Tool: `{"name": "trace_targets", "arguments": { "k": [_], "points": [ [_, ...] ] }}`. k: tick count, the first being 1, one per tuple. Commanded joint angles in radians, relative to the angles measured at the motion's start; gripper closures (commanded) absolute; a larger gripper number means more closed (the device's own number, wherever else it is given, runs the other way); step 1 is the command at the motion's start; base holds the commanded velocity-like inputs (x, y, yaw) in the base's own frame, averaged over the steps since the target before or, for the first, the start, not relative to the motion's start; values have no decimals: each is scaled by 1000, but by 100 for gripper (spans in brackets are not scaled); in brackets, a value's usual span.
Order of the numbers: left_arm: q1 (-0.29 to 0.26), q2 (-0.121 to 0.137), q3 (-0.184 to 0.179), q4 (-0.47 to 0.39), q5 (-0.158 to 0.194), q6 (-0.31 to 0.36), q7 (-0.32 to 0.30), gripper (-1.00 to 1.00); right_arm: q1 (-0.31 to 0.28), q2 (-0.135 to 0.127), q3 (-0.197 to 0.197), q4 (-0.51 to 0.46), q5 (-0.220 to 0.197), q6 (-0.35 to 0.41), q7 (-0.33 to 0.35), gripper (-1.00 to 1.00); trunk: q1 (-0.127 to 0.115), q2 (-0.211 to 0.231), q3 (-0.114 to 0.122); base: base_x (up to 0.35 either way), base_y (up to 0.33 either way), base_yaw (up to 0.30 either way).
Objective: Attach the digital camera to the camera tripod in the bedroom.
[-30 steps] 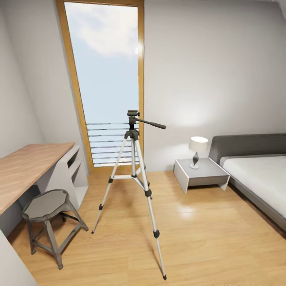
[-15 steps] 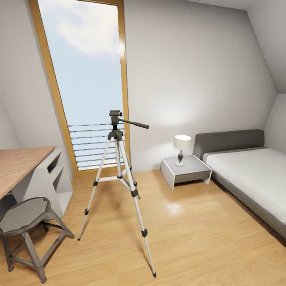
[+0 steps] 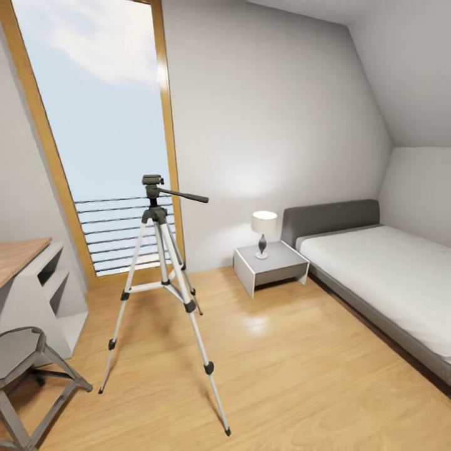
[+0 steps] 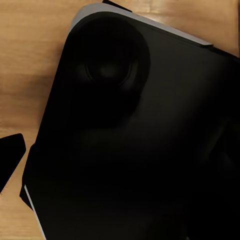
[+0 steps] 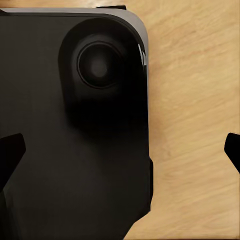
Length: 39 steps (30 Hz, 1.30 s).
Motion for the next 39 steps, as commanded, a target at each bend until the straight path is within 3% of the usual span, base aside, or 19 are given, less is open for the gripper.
{"name": "trace_targets", "arguments": {
  "k": [1,31,39],
  "points": [
    [1,0,0,-2,6,-1,0,-100,0,0,-5,0,-1,-3,-1,-100,0,0,-1,0,0,-247],
    [0,2,5,-2,9,-1,1,-100,0,1,-5,0,-1,-3,-1,-100,0,0,-1,0,0,-246],
    [1,1,4,-2,8,-2,1,-100,0,1,-4,0,2,-3,-1,-100,0,0,-1,0,0,-80]
  ]
}}
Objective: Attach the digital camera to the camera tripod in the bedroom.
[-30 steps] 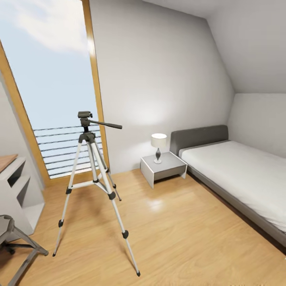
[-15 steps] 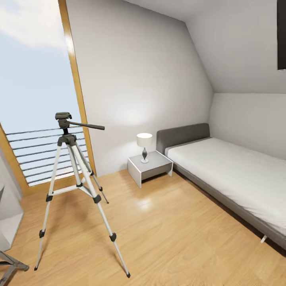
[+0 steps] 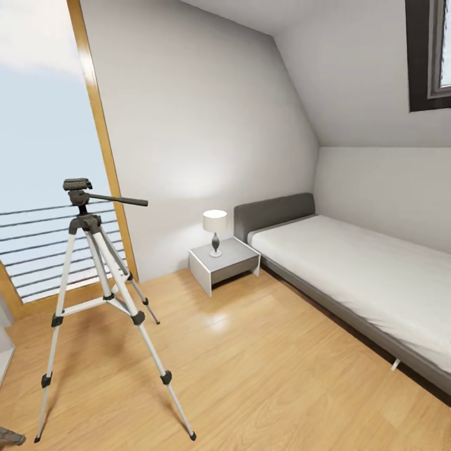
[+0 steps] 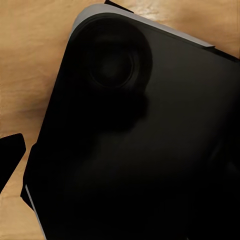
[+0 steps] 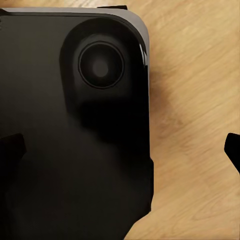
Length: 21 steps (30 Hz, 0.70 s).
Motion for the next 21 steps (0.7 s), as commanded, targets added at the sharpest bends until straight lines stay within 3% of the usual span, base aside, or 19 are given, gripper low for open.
{"name": "trace_targets", "arguments": {
  "k": [1,11,21],
  "points": [
    [1,0,0,-2,5,-1,0,-100,0,0,-4,0,0,-3,-1,-100,0,0,-1,0,0,-21],
    [1,-1,0,-2,5,-1,0,-100,0,-1,0,0,3,-3,-1,-100,0,0,-1,-25,23,-8],
    [1,-3,-2,-2,4,-1,0,-100,0,-1,-1,0,4,-3,-1,-100,0,0,-1,-206,201,0]
  ]
}}
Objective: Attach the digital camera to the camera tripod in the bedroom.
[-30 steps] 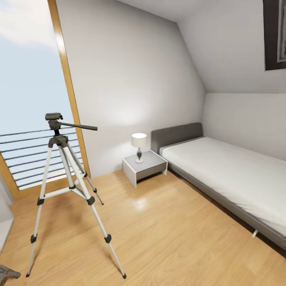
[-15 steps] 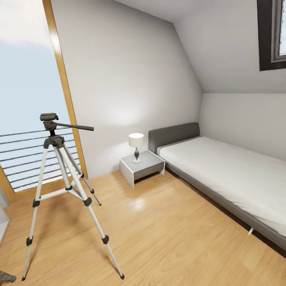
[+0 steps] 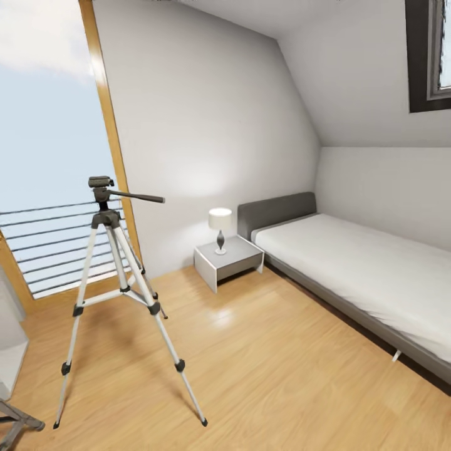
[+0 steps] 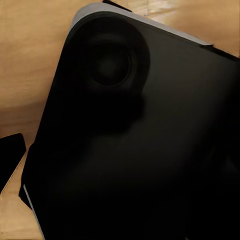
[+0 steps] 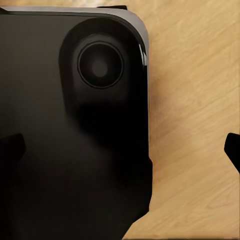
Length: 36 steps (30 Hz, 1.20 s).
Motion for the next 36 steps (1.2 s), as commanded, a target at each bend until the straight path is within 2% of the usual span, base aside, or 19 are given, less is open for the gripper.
{"name": "trace_targets", "arguments": {
  "k": [1,11,24,29,36],
  "points": [
    [1,0,0,-2,5,-1,0,-100,0,0,-4,0,-1,-3,-1,-100,0,0,-1,-224,239,0],
    [1,0,-5,-2,3,-1,0,-100,0,0,-5,0,-2,-3,-1,-100,0,0,-1,-142,283,0],
    [1,1,-7,-2,2,-1,0,-100,0,3,-8,0,-5,-7,-1,-100,0,0,-1,28,331,-5],
    [0,1,-7,-2,1,-1,0,-100,0,5,-9,0,-6,-12,-1,-100,0,0,-1,75,291,-125],
    [0,1,-6,-2,1,-1,0,-100,0,6,-9,0,-6,-14,-1,-100,0,0,-1,23,88,-214]
  ]
}}
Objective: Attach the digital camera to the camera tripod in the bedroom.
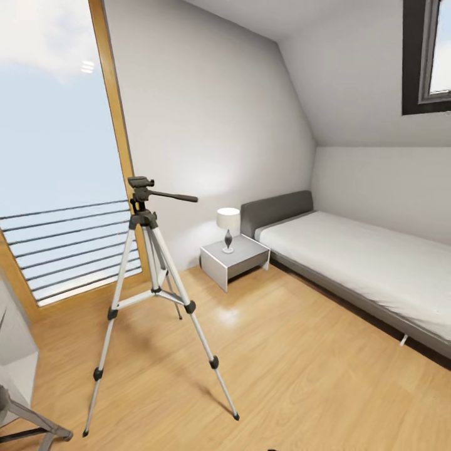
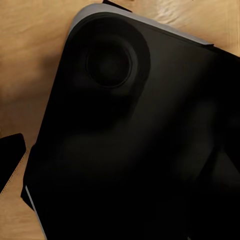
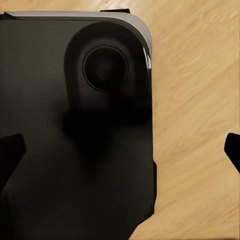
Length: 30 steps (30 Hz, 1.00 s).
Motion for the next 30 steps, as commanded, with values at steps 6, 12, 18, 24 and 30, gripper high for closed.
{"name": "trace_targets", "arguments": {
  "k": [6,12,18,24,30],
  "points": [
    [0,0,0,-2,6,-1,0,-100,0,0,-5,0,-1,-3,-1,-100,0,0,-1,5,17,-239],
    [1,0,0,-2,7,-1,0,-100,0,-1,-5,0,-1,-3,-1,-100,0,0,-1,1,5,-243],
    [1,0,1,-2,7,-1,0,-100,0,-1,-5,0,-1,-3,-1,-100,0,0,-1,0,1,-244],
    [1,0,1,-2,7,-1,0,-100,0,-1,-5,0,-1,-3,-1,-100,0,0,-1,0,0,-245],
    [1,0,2,-2,7,-1,0,-100,0,-2,-5,0,-1,-3,-1,-100,0,0,-1,0,0,-245]
  ]
}}
